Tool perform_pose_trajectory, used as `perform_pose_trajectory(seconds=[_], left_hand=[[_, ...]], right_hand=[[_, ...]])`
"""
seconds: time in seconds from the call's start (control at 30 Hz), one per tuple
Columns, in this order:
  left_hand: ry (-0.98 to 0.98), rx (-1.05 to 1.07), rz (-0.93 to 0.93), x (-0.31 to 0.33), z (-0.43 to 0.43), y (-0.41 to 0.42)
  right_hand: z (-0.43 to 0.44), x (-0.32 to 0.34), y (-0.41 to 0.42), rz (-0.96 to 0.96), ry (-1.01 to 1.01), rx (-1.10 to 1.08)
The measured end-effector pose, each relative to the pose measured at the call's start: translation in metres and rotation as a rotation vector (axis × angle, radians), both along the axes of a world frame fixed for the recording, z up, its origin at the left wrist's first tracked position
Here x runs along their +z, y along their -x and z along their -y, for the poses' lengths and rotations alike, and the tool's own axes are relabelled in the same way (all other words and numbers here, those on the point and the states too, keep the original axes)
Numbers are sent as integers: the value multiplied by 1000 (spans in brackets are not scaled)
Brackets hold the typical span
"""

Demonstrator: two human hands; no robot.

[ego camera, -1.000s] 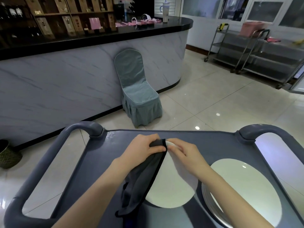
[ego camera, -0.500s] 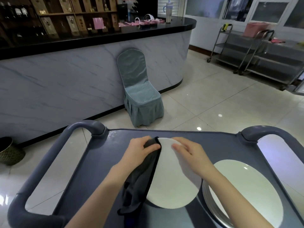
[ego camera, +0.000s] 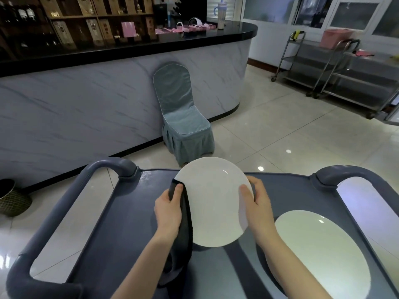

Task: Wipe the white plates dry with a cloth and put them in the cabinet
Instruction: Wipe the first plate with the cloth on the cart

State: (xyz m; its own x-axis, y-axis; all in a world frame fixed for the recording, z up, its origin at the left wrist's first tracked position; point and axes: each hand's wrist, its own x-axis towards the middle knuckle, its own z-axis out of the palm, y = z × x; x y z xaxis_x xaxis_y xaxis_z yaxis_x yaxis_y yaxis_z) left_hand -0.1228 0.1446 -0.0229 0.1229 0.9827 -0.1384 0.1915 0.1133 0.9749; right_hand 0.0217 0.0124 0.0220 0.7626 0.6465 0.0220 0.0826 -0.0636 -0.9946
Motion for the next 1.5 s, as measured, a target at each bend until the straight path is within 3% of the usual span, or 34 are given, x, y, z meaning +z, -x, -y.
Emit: perform_pose_trajectory(seconds=[0.17,0.23,0.3,0.4,0.5,0.6,0.87,0.93,1.03,1.1,1.23,1.37,1.43,1.5], left_hand=[[-452,-348,-188,24,-15,-1],[-564,-531,-241,33,-17,-8],[-608,-625,-277,38,-20,-13],[-534,-520,-226,34,-19,-11],[-352,-328,-118,17,-10,-2],[-243,-301,-102,6,-6,2],[-538,-719,-330,40,-24,-9],[-503,-640,-273,37,-20,-8],[-324,-364,-121,24,-13,-3],[-244,-300,-88,16,-8,0],[-288,-393,-134,18,-14,5],[-454,-704,-236,31,-16,-5],[-432,-680,-223,31,-15,-6],[-352,-518,-168,26,-16,-1]], right_hand=[[-8,18,-36,391,225,381],[-13,19,-37,521,309,512],[-13,14,-33,562,281,501],[-12,8,-31,558,166,380],[-11,9,-36,365,95,242],[-7,8,-35,258,62,153],[-10,13,-24,510,161,429],[-10,19,-28,511,134,384],[-9,20,-36,336,46,173],[-8,15,-32,251,36,109],[-4,7,-27,282,66,223],[-10,6,-19,525,158,472],[-10,10,-19,519,145,456],[-7,13,-24,403,86,322]])
